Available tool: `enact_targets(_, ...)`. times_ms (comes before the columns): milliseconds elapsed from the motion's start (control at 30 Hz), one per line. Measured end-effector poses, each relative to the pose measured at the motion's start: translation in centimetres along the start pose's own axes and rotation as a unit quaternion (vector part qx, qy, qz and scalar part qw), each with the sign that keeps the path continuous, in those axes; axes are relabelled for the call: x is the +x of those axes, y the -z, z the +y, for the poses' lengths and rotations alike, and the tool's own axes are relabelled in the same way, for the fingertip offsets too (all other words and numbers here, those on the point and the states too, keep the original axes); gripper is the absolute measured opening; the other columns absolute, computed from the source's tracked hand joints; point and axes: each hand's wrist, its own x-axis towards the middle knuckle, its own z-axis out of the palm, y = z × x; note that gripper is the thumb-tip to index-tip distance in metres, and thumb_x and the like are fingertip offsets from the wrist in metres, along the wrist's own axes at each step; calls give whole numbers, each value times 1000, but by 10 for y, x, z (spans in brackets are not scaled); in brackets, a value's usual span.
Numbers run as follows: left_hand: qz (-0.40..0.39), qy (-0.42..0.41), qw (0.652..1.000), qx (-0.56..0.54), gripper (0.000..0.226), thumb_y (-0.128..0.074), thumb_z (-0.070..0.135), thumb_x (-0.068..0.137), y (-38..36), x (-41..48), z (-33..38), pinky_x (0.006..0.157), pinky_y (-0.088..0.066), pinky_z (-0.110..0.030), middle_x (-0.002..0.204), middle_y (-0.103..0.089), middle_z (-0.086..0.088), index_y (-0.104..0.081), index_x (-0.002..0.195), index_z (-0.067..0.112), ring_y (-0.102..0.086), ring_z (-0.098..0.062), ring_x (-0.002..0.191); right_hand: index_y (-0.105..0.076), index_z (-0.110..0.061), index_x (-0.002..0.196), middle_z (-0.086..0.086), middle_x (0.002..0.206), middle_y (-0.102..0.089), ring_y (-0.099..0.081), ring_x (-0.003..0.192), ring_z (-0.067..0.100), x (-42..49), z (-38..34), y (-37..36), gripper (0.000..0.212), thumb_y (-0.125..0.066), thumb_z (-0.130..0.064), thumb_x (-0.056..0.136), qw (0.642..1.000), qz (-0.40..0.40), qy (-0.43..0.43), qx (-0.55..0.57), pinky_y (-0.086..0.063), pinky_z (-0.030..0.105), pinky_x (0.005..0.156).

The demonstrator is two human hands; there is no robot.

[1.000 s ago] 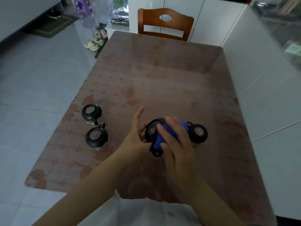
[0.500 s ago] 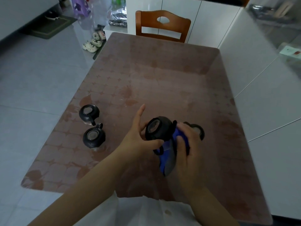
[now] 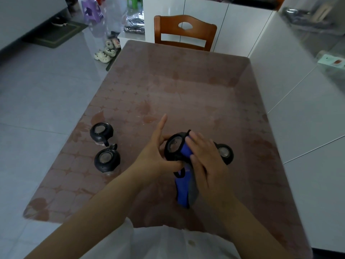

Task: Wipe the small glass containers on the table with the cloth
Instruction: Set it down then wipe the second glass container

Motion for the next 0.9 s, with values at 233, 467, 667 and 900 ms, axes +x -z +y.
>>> enact_targets(233,-27,-31,999,25,115,-78,12,61,-1,-1,2,95,-52,-39,130,-53,-1,-9,144,52,-62,-16,114,-51,-16,128,-3,139,-47,-35,137,13,4,-10,-3,39,-33,-33,99,994,32,-50,93,-29,23,113)
enact_targets(467,-106,-63,992,39,119,-74,-1,71,2,-2,3,103,-46,-39,141,-45,1,6,144,50,-50,-13,129,-60,-28,105,-17,99,-63,-61,91,-11,10,-9,17,35,-30,-36,90,908,0,-284,307,-45,5,75)
enact_targets(667,-103,-31,994,-36,114,-77,10,63,4,2,-1,99,-49,-40,147,-31,5,-3,141,50,-52,-15,127,-40,-45,127,-40,120,-49,-46,116,-13,-7,-17,12,34,-36,-51,94,934,8,-225,278,-41,9,92)
enact_targets(900,-40,-3,996,-78,70,-77,3,65,-12,1,-10,83,-54,-27,124,-57,-1,-42,122,25,-64,-16,107,-37,-40,135,-23,145,-29,-27,137,1,-7,-22,0,41,-26,-49,96,979,40,-120,161,-26,13,108)
